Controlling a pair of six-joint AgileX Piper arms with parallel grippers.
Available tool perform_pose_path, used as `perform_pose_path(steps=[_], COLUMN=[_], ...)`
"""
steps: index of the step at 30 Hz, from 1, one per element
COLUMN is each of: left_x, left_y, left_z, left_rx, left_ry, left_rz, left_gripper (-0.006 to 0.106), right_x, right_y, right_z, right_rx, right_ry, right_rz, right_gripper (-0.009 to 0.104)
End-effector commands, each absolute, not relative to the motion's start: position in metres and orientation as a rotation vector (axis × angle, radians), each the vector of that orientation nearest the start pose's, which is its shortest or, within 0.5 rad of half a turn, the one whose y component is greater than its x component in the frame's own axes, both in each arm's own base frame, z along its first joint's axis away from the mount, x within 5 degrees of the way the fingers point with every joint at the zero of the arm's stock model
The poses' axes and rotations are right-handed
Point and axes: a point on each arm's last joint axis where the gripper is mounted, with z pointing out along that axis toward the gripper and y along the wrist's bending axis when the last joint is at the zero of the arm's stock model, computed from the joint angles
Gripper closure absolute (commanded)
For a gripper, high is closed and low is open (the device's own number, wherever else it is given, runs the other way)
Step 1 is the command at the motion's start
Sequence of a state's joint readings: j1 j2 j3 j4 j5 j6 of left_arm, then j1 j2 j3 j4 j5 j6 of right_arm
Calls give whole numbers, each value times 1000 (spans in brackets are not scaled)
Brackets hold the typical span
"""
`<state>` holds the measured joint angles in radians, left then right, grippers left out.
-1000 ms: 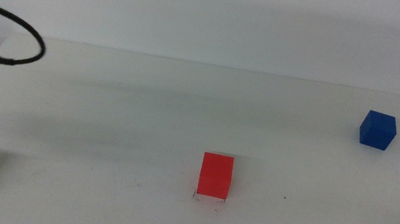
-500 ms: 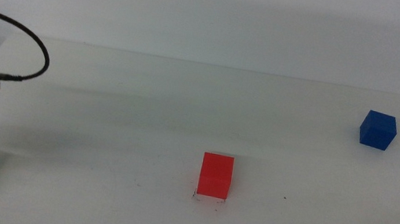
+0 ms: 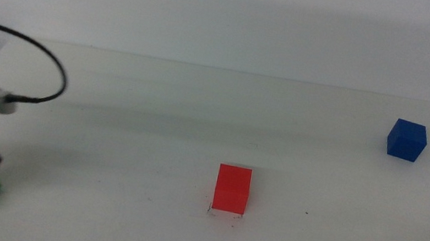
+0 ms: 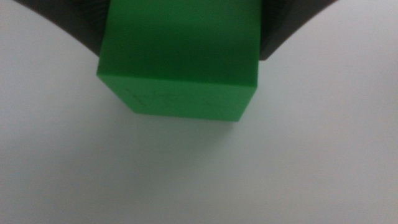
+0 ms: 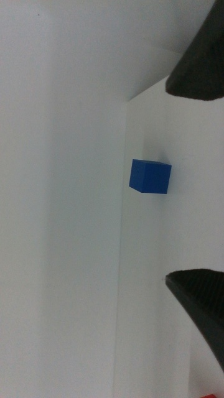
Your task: Stack red cubes first, then green, then blue cubes in a specific spot.
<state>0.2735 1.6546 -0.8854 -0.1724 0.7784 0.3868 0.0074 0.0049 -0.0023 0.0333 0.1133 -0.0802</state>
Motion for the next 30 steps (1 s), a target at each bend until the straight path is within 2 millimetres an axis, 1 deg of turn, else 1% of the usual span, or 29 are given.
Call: perform_pose_path(steps=[1,2,4,5,6,7,8,10,13,16,19,21,23,24,26,30], left_x=[279,284,291,292,294,297,299,300,297,302,314,322,334,338,345,349], left_y=[45,29,-11,-30,-53,-77,-96,-144,-197,-238,-265,-277,-289,-294,-300,-305], left_z=[187,196,216,225,236,247,255,271,280,281,272,268,263,263,257,247], left_rx=[-13,23,-44,-59,-38,-15,-6,35,-27,-10,-2,-19,-2,12,20,18], left_ry=[2995,2993,3026,3038,3032,2997,2954,2848,2773,2792,2859,2904,2901,2891,2889,2907], left_rz=[-123,-107,-84,-78,-75,-88,-104,-128,-117,-134,-118,-128,-166,-180,-188,-184], left_gripper=[83,90,102,102,102,102,102,102,102,102,102,100,99,98,98,97], right_x=[56,56,56,56,56,56,56,56,56,56,56,56,56,56,56,56], right_y=[0,0,0,0,0,0,0,0,0,0,0,0,0,0,0,0], right_z=[203,203,203,203,203,203,203,203,203,203,203,203,203,203,203,203], right_rx=[-45,-45,-45,-45,-45,-45,-45,-45,-45,-45,-45,-45,-45,-45,-45,-45], right_ry=[1591,1591,1591,1591,1591,1591,1591,1591,1591,1591,1591,1591,1591,1591,1591,1591], right_rz=[-38,-38,-38,-38,-38,-38,-38,-38,-38,-38,-38,-38,-38,-38,-38,-38], right_gripper=[2,2,2,2,2,2,2,2,2,2,2,2,2,2,2,2])
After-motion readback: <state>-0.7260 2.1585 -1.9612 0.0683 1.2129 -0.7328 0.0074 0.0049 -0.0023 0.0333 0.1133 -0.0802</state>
